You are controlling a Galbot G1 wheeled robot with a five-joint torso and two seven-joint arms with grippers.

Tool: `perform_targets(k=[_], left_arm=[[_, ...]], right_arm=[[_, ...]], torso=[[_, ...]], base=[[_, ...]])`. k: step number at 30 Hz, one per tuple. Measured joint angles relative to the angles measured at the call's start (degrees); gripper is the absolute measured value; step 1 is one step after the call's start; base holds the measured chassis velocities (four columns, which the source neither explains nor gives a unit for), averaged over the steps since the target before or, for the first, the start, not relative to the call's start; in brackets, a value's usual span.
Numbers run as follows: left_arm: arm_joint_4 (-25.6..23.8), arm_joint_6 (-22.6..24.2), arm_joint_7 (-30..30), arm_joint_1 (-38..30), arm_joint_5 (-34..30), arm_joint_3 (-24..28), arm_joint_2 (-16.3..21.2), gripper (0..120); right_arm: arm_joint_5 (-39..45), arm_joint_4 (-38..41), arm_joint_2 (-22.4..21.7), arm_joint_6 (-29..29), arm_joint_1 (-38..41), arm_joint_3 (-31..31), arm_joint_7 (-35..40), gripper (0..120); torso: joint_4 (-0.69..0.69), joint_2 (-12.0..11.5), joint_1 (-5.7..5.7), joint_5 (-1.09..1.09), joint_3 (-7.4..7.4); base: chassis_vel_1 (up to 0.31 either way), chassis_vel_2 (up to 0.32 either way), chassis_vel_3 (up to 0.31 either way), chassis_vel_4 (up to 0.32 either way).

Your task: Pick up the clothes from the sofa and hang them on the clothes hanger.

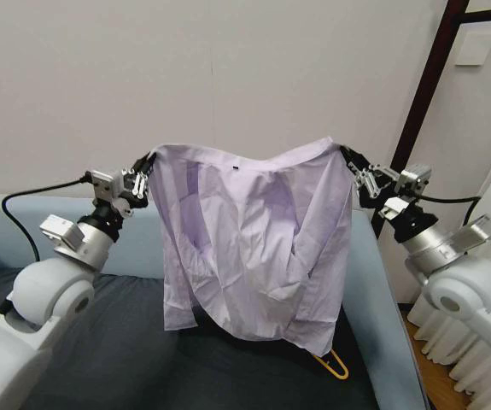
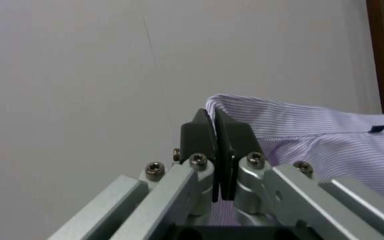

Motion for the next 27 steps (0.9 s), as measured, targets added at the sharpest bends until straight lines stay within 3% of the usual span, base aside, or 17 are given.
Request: perform_targets(k=[3,11,18,21,27], left_arm=[[1.8,-0.5,0.3,4.9,6.4,1.1,-2.9,0],[2.1,0.7,-1.0,12.1,10.0,0.4,-6.5,0],[-0.3,1.8,-5.7,10.9,5.8,-5.7,-3.0,0],[-1.6,2.4,-6.9,9.1,4.3,-8.4,-1.5,0],[-6.1,3.3,-7.8,8.1,2.3,-15.6,-0.2,0]], right_arm=[[-10.5,-2.8,3.4,-3.1,-3.9,-2.5,4.1,0],[-17.3,-7.1,8.9,-5.1,-6.7,-3.8,7.8,0],[-12.1,-6.3,11.3,3.4,-3.1,-0.7,-2.3,0],[-10.8,-4.4,10.5,4.1,-1.2,0.3,-4.0,0],[-8.9,-2.1,8.2,4.3,3.4,1.2,-4.9,0]], torso=[[0.0,0.0,0.0,-0.01,0.01],[0.01,0.0,0.0,-0.03,0.0],[0.02,0.0,0.0,-0.02,0.0],[-0.02,0.0,0.0,-0.02,0.0],[0.02,0.0,0.0,-0.03,0.0]], base=[[0.0,0.0,0.0,0.0],[0.0,0.0,0.0,0.0],[0.0,0.0,0.0,0.0],[0.0,0.0,0.0,0.0],[0.0,0.0,0.0,0.0]])
